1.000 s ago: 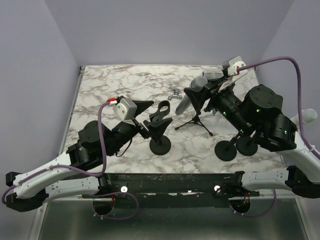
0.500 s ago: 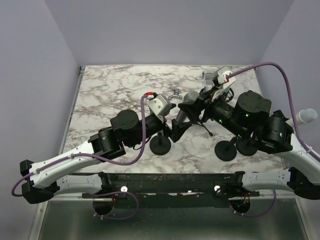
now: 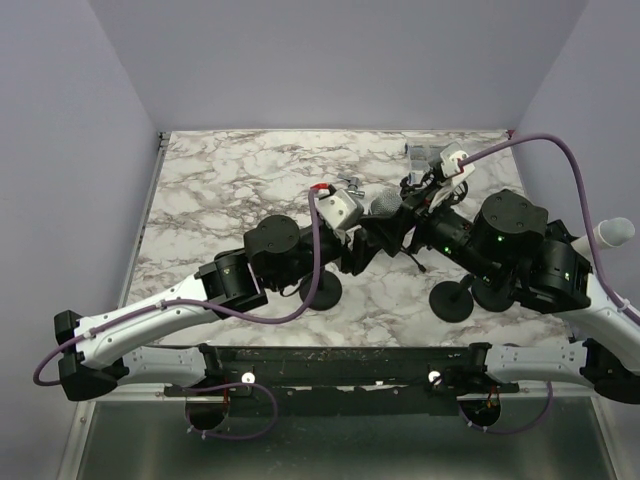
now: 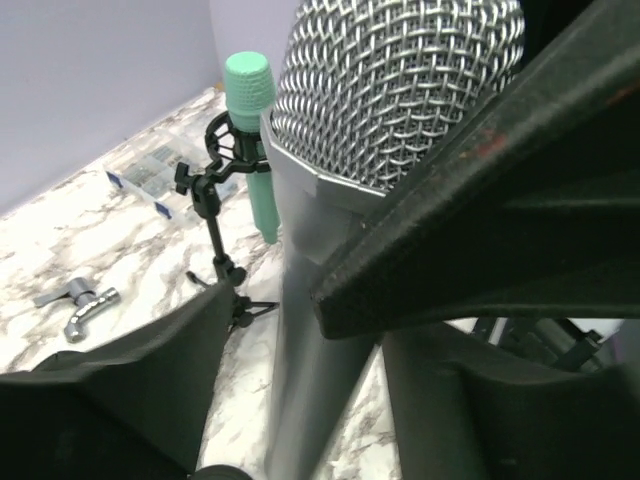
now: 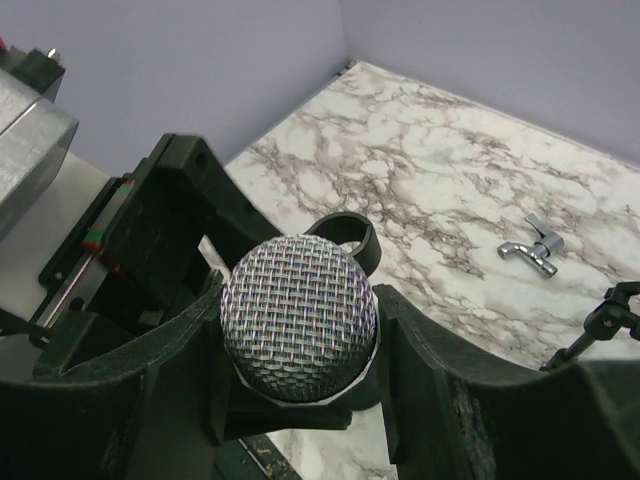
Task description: Remove the microphone from the stand
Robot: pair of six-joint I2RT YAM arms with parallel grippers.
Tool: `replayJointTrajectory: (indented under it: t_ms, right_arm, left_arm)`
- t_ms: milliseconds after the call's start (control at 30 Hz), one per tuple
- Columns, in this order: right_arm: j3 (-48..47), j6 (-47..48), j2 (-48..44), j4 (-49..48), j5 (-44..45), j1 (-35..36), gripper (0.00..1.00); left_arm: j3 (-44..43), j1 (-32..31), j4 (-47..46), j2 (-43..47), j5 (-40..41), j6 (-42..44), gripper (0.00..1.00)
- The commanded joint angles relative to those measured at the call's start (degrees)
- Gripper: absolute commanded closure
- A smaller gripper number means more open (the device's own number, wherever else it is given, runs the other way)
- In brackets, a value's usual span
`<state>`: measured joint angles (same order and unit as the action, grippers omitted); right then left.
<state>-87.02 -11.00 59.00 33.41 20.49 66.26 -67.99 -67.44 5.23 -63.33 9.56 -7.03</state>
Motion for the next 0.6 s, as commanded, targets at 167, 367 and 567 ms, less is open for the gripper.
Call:
replayJointTrajectory:
  t_ms: [167,367,567]
  right_arm:
    - [2.84,-0.28,-3.15,-2.11,-2.10,-0.02,0.66]
    - [6.67,1.13,-8.97,-6.64,-0.27,-0.02,0.15]
    - [11.42,2.94,-15.55,-10.90,1.61,-0.05,0.11]
  left_arm:
    - [-3.97,0.37,-0.48,0.51,-3.58,2.30,0.83]
    - [-3.72,0.36,4.35,4.59,-14.99,2.86,1.00]
    - [0.58,0.38,11.82,12.59,-22.83,1.85,1.00]
